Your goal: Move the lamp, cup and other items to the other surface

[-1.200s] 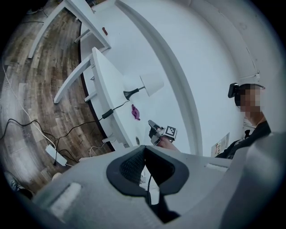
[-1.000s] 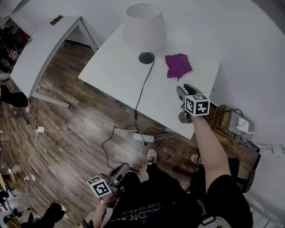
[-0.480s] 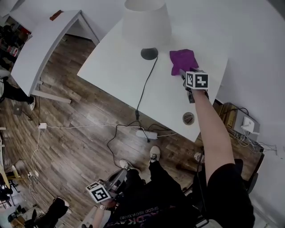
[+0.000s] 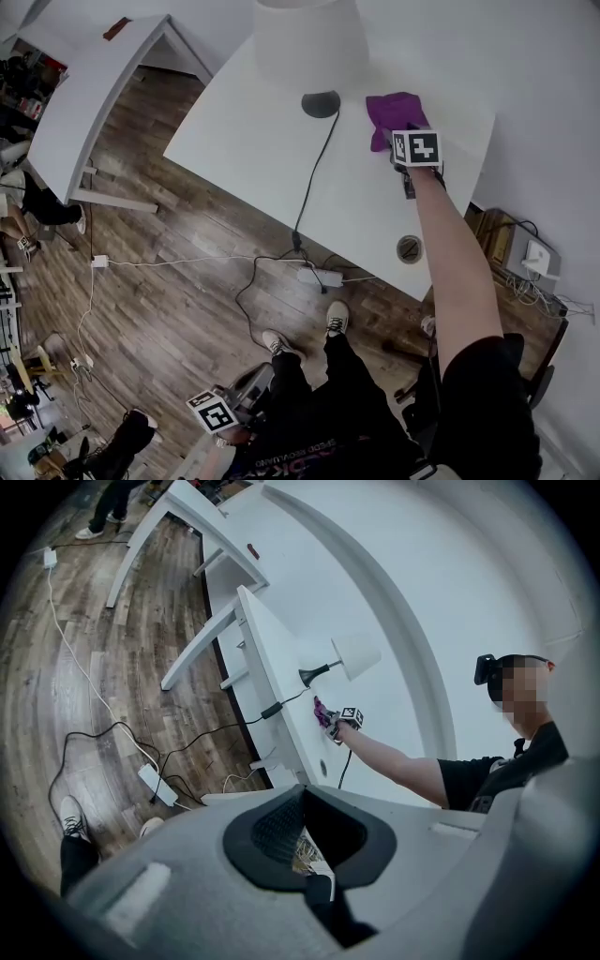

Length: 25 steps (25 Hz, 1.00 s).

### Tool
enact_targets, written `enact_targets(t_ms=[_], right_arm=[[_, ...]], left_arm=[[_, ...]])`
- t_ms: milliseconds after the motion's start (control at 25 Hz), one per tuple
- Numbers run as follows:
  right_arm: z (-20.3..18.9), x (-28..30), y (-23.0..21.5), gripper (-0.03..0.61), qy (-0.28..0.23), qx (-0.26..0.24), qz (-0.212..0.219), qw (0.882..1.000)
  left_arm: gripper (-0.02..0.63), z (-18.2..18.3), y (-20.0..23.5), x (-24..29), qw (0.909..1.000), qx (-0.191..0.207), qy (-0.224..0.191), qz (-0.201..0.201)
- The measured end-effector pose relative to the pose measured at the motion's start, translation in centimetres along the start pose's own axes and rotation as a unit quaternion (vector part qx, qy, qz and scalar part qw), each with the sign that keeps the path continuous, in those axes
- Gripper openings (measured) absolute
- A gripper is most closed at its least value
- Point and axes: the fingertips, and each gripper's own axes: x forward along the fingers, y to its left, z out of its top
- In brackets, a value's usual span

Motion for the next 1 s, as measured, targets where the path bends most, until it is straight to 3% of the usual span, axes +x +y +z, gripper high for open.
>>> enact_targets(t_ms=[160, 320, 640, 1000], right_arm=[[-0.2, 0.4, -0.3, 0.222, 0.0, -0.009, -0.014, 1.0], [-0.2, 0.3, -0.5, 0.112, 0.0, -0.016, -0.023, 1.0], [-0.5, -0.2, -0.4, 0.072, 0.012, -0.011, -0.023, 1.0], [-1.3, -2.6, -1.1, 0.066, -0.011, 0.001, -0.031, 0.999]], left_arm=[[-0.003, -0.2, 0.3, -0.2, 1.0, 0.0, 0.003, 0.007], [-0.003, 0.0, 0.6, 0.0, 0.9999, -0.004, 0.007, 0.006], [-0.003, 0.8, 0.4, 0.1, 0.9999, 0.003, 0.011, -0.001], [-0.003, 1.4, -0.1, 0.2, 0.9997, 0.016, 0.013, -0.011]])
